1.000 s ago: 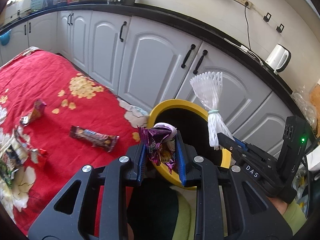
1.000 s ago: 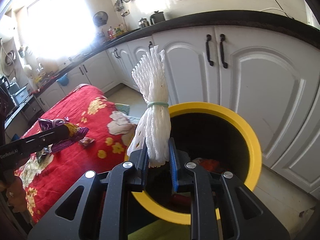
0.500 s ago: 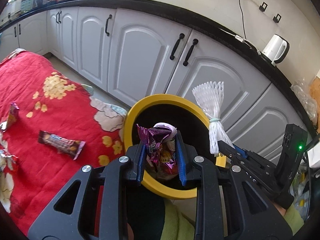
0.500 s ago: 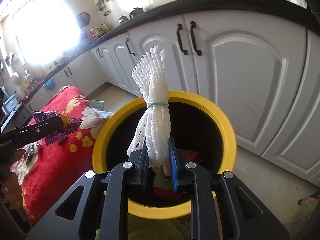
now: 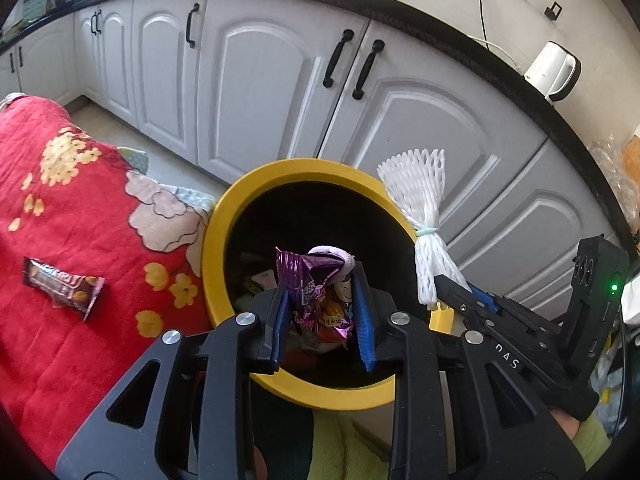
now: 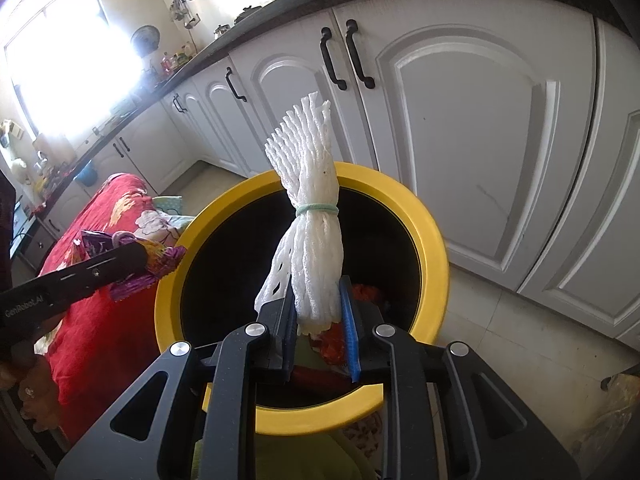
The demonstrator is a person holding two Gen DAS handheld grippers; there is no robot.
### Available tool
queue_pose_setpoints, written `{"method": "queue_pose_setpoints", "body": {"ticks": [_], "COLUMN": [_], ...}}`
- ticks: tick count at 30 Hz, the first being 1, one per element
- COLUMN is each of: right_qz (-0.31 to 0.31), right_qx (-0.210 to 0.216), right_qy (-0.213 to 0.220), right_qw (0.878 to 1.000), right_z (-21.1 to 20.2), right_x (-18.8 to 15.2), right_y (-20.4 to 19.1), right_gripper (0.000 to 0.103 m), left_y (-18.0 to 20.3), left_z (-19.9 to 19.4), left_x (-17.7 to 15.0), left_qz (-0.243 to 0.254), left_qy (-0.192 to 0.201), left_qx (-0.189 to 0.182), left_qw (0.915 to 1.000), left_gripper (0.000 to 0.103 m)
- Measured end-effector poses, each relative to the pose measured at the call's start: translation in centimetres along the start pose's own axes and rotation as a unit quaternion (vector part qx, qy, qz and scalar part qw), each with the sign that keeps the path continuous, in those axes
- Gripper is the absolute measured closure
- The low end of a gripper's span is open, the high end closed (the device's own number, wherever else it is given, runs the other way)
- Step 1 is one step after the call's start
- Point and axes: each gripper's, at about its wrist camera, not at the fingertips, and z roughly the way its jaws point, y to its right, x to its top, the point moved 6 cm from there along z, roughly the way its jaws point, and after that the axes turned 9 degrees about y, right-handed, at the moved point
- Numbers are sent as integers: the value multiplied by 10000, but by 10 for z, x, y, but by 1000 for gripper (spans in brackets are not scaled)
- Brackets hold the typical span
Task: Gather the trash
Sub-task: 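Open both tools to drop the snack bag and mesh net into the bin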
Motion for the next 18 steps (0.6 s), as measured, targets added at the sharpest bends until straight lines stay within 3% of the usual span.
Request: {"method": "queue_pose_setpoints", "body": {"ticks": [5,8,11,13,18], "right_qz": [12,42,81,106,155], "right_qx": [-21,-87,-145,-166,-185], "right_qy": [-24,-3,57,102,184], "right_qw": [10000,10000,9998,9998,9995], "right_z": [2,2,-1,-2,-5], "right_x": [0,1,2,4,8], "right_y": [0,2,6,8,9], "right_gripper": [83,72,64,61,54], "left_y": [2,1,-1,-2,-9], "left_z": [7,10,9,7,0], "left_x": [1,1,0,1,4], "left_qz": [6,2,-39,-69,-169], "left_qy": [-45,-55,-61,-41,47], "left_qx": [-36,-41,-28,-22,39], "left_qw": [10000,10000,10000,10000,9998], "left_gripper": [81,73,62,46,23]}}
